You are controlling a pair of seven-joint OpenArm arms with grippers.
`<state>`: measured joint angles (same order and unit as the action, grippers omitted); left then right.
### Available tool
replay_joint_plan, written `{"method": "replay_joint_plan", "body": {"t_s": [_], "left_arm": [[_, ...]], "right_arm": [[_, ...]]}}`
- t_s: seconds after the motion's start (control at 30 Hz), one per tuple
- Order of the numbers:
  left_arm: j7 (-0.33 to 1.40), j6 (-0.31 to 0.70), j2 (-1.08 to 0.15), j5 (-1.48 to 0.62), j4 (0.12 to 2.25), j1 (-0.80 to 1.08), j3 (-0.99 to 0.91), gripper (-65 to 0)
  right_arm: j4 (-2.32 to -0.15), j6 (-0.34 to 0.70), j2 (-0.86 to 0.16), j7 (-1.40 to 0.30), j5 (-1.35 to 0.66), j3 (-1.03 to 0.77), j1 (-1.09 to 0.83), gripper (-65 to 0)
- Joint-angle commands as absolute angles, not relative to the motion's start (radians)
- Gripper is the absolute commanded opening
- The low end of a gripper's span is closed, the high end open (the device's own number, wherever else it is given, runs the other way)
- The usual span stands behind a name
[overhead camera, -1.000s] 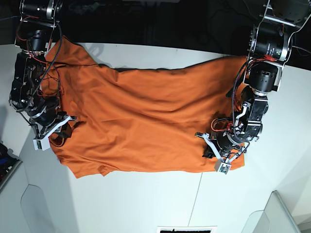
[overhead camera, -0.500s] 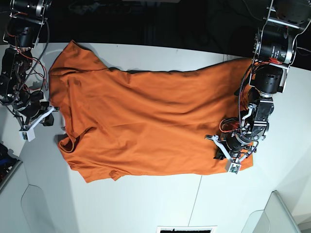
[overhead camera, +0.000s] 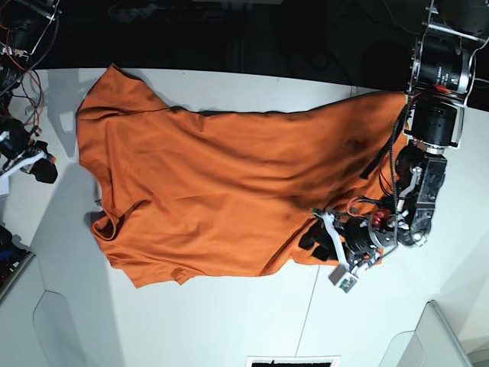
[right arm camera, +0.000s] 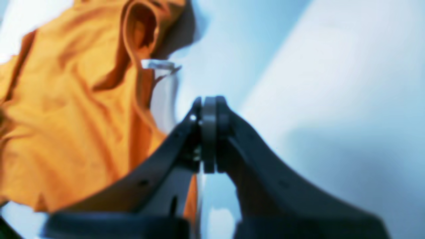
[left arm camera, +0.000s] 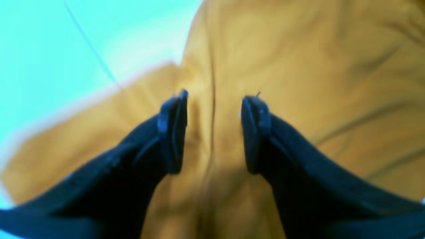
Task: Layout the t-shirt on the table in an organized manner, then fold the t-shirt properly
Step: 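Release the shirt and lift both grippers away from it, then grasp the shirt edge with both grippers and fold it over the body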
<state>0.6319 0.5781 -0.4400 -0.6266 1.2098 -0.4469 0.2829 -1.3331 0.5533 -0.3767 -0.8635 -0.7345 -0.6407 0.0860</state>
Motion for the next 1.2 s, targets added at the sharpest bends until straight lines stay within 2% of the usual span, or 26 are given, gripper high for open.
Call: {"method": "replay_joint_plan", "body": {"t_s": [0.0,0.17,0.33,0.4,0.63,0.73,0.9,0.97,1.17], "left_arm": [[0.635,0.582,-0.487,-0.655,1.251,-0.466,0.270,-35.5],[0.678,0.626,-0.577,-0.748,1.338,-0.398,0.176,-35.5],[0.882,0.698,-0.597,-0.955,1.342,-0.302,-0.020,-35.5],[0.945,0.698,-0.615,-1.039,1.342,-0.236,-0.102,-34.6],[1.002,0.698,-0.662,-1.213,1.342,-0.020,-0.336,-31.2],[1.021,0.698,-0.662,-1.251,1.342,0.075,-0.395,-26.3],[1.020,0.698,-0.662,-1.264,1.342,0.199,-0.445,-25.4],[1.017,0.698,-0.662,-1.264,1.342,0.242,-0.468,-25.4],[1.010,0.698,-0.662,-1.230,1.342,0.327,-0.485,-25.4]], "right_arm": [[-1.370,0.569,-0.397,-0.875,-0.786,-0.670,0.079,-65.0],[-1.456,0.584,-0.409,-0.937,-0.847,-0.741,-0.033,-65.0],[-1.459,0.588,-0.427,-0.949,-0.891,-0.741,-0.129,-65.0],[-1.459,0.589,-0.426,-0.957,-0.902,-0.741,-0.169,-65.0],[-1.459,0.592,-0.433,-0.994,-0.917,-0.741,-0.247,-64.5],[-1.459,0.592,-0.437,-1.014,-0.941,-0.735,-0.279,-51.9],[-1.459,0.603,-0.437,-1.058,-0.982,-0.686,-0.280,-39.7],[-1.459,0.603,-0.437,-1.058,-0.964,-0.655,-0.280,-37.8],[-1.459,0.603,-0.432,-1.054,-0.968,-0.566,-0.274,-37.8]]}}
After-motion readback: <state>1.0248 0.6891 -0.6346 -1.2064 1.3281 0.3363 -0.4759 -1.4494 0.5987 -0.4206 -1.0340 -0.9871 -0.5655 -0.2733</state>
